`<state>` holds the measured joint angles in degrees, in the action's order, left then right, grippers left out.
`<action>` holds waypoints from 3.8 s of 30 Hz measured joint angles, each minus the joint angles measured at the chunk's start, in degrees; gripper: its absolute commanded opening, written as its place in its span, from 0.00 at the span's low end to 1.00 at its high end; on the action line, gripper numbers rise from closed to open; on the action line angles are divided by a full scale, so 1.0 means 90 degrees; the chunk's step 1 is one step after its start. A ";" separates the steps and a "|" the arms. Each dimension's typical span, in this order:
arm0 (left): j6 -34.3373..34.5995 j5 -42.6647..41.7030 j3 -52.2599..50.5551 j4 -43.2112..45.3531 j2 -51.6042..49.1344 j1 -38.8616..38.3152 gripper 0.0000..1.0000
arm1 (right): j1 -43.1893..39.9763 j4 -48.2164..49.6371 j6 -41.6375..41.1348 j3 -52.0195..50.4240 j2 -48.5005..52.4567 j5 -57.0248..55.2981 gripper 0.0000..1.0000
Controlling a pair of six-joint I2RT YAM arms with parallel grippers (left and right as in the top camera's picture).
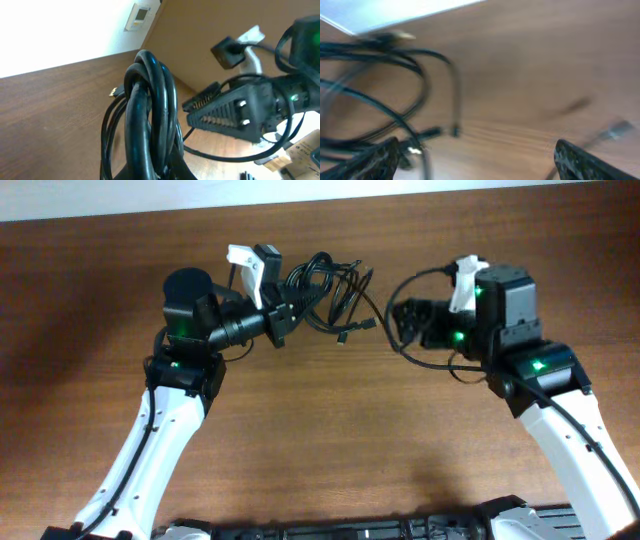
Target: Untangle cables
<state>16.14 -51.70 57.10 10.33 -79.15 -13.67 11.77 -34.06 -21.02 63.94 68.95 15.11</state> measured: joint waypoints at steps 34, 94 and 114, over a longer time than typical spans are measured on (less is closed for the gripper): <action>-0.1569 -0.0107 -0.0015 -0.0359 -0.0010 -0.0046 0.00 | 0.0000 0.0352 -0.0945 0.0036 -0.0017 0.1501 0.98; -0.1341 -0.2448 -0.0022 0.2594 -0.0017 -0.0826 0.00 | 0.0000 0.0372 0.0833 0.0051 -0.0668 0.0729 0.97; -0.1139 -0.1688 -0.0019 0.1365 -0.0017 -0.0678 0.00 | 0.0000 0.0146 -0.0850 0.0051 -0.0223 -0.2195 0.97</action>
<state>5.89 -66.89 56.93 22.61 -79.31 -19.77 11.77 -32.75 -28.67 64.40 66.94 -4.64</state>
